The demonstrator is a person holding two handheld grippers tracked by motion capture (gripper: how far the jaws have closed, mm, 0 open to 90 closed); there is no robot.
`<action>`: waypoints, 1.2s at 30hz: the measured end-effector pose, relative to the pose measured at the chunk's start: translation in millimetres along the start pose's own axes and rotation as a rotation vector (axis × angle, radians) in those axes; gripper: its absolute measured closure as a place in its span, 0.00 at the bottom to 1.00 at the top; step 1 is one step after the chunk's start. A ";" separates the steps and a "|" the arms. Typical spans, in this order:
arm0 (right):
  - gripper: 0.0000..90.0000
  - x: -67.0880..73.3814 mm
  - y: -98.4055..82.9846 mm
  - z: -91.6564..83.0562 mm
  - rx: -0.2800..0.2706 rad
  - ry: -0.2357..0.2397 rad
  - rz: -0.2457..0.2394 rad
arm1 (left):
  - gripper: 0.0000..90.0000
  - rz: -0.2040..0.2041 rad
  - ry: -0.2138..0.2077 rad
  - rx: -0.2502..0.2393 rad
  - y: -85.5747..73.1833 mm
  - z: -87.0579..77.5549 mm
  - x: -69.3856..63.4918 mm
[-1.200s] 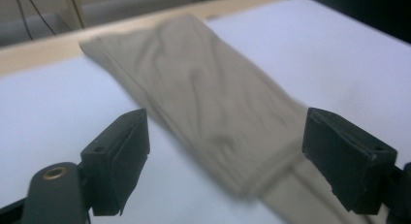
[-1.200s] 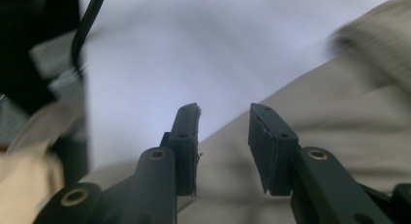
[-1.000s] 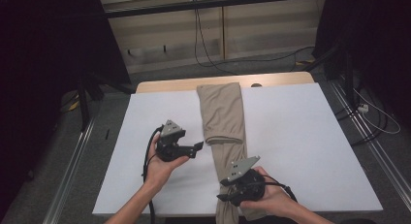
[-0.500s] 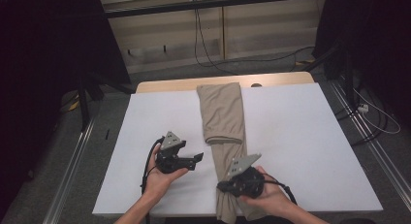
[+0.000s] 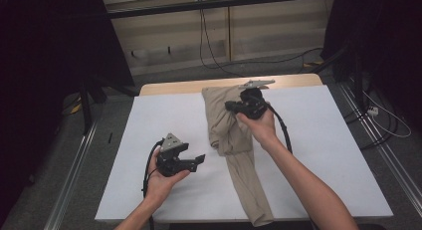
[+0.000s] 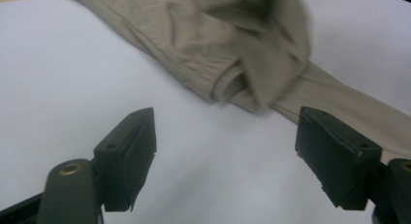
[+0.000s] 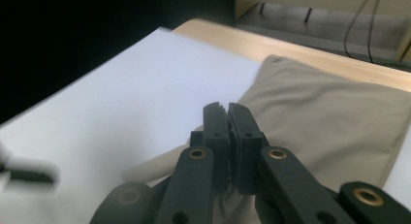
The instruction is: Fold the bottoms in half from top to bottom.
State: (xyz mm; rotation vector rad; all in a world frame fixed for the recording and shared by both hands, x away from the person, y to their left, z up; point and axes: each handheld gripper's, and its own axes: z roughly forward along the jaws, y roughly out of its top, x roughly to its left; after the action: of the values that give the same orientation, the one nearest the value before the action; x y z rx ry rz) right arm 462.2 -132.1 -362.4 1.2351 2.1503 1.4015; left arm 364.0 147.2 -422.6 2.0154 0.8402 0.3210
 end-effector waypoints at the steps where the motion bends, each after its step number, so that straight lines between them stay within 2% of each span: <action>1: 0.97 -10.9 3.0 6.7 -0.013 -0.017 0.033 | 0.27 0.005 -0.008 0.008 -1.0 1.5 -2.1; 2: 0.96 -17.1 3.8 10.7 -0.013 -0.036 0.045 | 0.29 0.012 -0.020 0.022 -2.5 3.6 -5.4; 4: 0.86 -31.8 1.2 20.7 -0.004 -0.048 0.076 | 0.33 0.028 -0.066 0.061 -6.0 8.7 -14.6; 5: 0.78 -36.1 -3.4 24.2 0.027 -0.097 0.076 | 0.36 0.034 -0.078 0.074 -6.8 10.0 -18.7; 7: 0.61 -39.1 -12.5 23.4 0.054 -0.126 0.091 | 0.39 0.072 -0.114 0.095 -6.2 10.3 -31.3; 9: 0.60 -39.9 -22.3 15.4 0.051 -0.148 0.089 | 0.44 0.114 -0.154 0.102 -5.6 10.1 -48.0; 11: 0.60 -38.8 -31.2 4.4 0.053 -0.126 0.081 | 0.50 0.132 -0.183 0.109 -5.7 12.0 -62.2; 12: 0.60 -37.2 -34.6 0.0 0.055 -0.118 0.075 | 0.53 0.143 -0.219 0.118 -5.9 14.5 -70.8; 16: 0.62 -23.1 -52.1 -26.0 0.078 -0.092 0.016 | 0.56 0.227 -0.290 0.148 -5.2 29.7 -106.6; 19: 0.66 -11.2 -68.6 -51.0 0.083 -0.076 -0.024 | 0.51 0.287 -0.310 0.166 -4.1 39.3 -123.3; 20: 0.66 -8.9 -73.0 -56.6 0.089 -0.076 -0.031 | 0.49 0.300 -0.329 0.172 -4.0 42.3 -129.2; 21: 0.67 -6.4 -81.2 -64.9 0.095 -0.058 -0.032 | 0.47 0.306 -0.338 0.170 -4.0 43.2 -132.2; 23: 0.68 -2.9 -96.8 -77.1 0.103 -0.051 -0.035 | 0.44 0.324 -0.376 0.164 -3.4 43.0 -139.9; 25: 0.68 -2.4 -113.1 -85.3 0.114 -0.048 -0.035 | 0.40 0.361 -0.402 0.144 -4.6 43.4 -147.4; 27: 0.68 -3.2 -124.5 -89.8 0.140 -0.047 -0.026 | 0.36 0.397 -0.416 0.170 -8.6 46.8 -156.3; 28: 0.67 -3.1 -126.8 -90.8 0.151 -0.052 -0.029 | 0.37 0.433 -0.420 0.200 -12.0 47.6 -160.6; 29: 0.67 -2.5 -129.3 -92.1 0.164 -0.059 -0.041 | 0.40 0.447 -0.410 0.214 -14.8 48.1 -162.3; 30: 0.67 -2.2 -130.5 -93.2 0.166 -0.058 -0.042 | 0.46 0.420 -0.432 0.203 -18.6 48.5 -162.9; 31: 0.66 -0.8 -132.5 -95.3 0.168 -0.055 -0.040 | 0.61 0.419 -0.449 0.209 -18.3 47.3 -161.6; 32: 0.67 0.3 -133.8 -96.7 0.170 -0.054 -0.045 | 0.69 0.441 -0.432 0.217 -17.1 43.6 -161.2; 33: 0.67 2.8 -136.0 -99.4 0.176 -0.053 -0.052 | 0.84 0.446 -0.419 0.208 -17.1 41.0 -160.3; 34: 0.66 4.5 -137.7 -101.1 0.177 -0.049 -0.051 | 0.96 0.414 -0.425 0.205 -16.5 38.5 -156.1; 35: 0.66 7.1 -140.7 -104.6 0.187 -0.038 -0.056 | 0.98 0.397 -0.427 0.212 -16.9 37.0 -153.7; 36: 0.66 9.2 -142.8 -106.8 0.190 -0.033 -0.057 | 0.99 0.396 -0.413 0.216 -17.8 32.9 -149.6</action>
State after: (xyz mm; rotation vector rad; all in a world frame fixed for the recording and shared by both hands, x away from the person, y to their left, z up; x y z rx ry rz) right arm 317.7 -211.7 -430.6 1.2415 2.3197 1.1684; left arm 263.2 32.0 -441.6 2.3369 0.2226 0.0248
